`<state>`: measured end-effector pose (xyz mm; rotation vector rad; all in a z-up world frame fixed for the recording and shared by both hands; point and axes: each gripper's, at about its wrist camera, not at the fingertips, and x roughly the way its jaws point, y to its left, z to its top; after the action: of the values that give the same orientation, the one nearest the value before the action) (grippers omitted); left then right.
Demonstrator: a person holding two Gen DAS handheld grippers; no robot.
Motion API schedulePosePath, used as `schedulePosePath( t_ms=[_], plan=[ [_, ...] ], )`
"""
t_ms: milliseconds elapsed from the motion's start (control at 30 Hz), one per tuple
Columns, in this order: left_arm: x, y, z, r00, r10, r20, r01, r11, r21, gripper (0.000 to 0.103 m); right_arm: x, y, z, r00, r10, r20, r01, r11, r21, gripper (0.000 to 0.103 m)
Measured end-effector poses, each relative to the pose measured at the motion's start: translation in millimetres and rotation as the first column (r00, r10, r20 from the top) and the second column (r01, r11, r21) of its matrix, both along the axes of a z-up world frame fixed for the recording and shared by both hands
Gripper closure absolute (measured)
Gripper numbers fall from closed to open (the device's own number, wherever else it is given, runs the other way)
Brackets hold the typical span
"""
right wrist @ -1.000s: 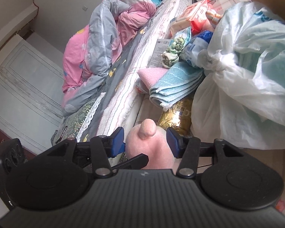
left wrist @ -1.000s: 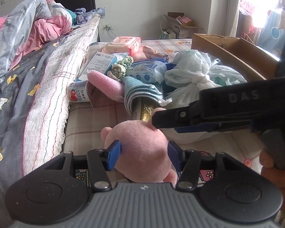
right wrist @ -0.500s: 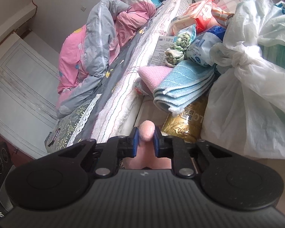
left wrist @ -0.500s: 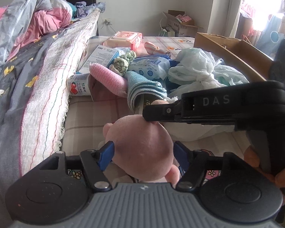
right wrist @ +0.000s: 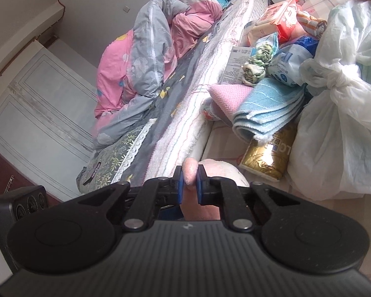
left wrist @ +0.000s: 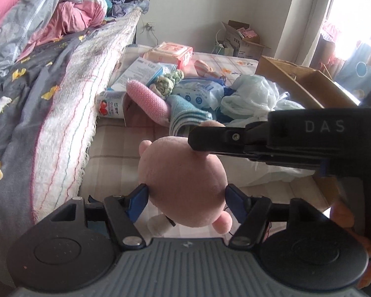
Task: Organize soft objects
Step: 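Lift the pink plush toy out of the pile with the right tool, then carry the plush toy into the cardboard box with the right tool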
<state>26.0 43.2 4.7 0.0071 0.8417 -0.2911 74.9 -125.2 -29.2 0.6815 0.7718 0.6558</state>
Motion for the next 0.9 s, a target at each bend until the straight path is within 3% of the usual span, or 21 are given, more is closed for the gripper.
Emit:
schedulePosePath(
  t_ms=[267, 367, 533, 733, 900],
  plan=[
    [1, -35, 68, 0.984, -0.078, 0.158, 0.083, 0.996, -0.029, 0.033, -14, -32, 77, 0.986, -0.009, 0.168, 0.006, 1.000, 0.016, 0.094],
    [18, -62, 89, 0.973, -0.130, 0.192, 0.141, 0.989, -0.049, 0.033, -14, -61, 105, 0.972, -0.056, 0.227, 0.053, 0.998, 0.019, 0.094],
    [55, -122, 110, 0.946, -0.236, 0.220, 0.258, 0.963, -0.073, 0.033, -2, -127, 142, 0.952, -0.169, 0.253, 0.171, 0.985, 0.015, 0.094],
    [108, -215, 119, 0.898, -0.374, 0.233, 0.401, 0.912, -0.084, 0.033, 18, -213, 169, 0.913, -0.309, 0.265, 0.328, 0.944, -0.030, 0.094],
    [160, -290, 95, 0.877, -0.453, 0.158, 0.471, 0.876, -0.102, 0.033, 53, -284, 159, 0.887, -0.419, 0.193, 0.439, 0.896, -0.072, 0.094]
  ],
)
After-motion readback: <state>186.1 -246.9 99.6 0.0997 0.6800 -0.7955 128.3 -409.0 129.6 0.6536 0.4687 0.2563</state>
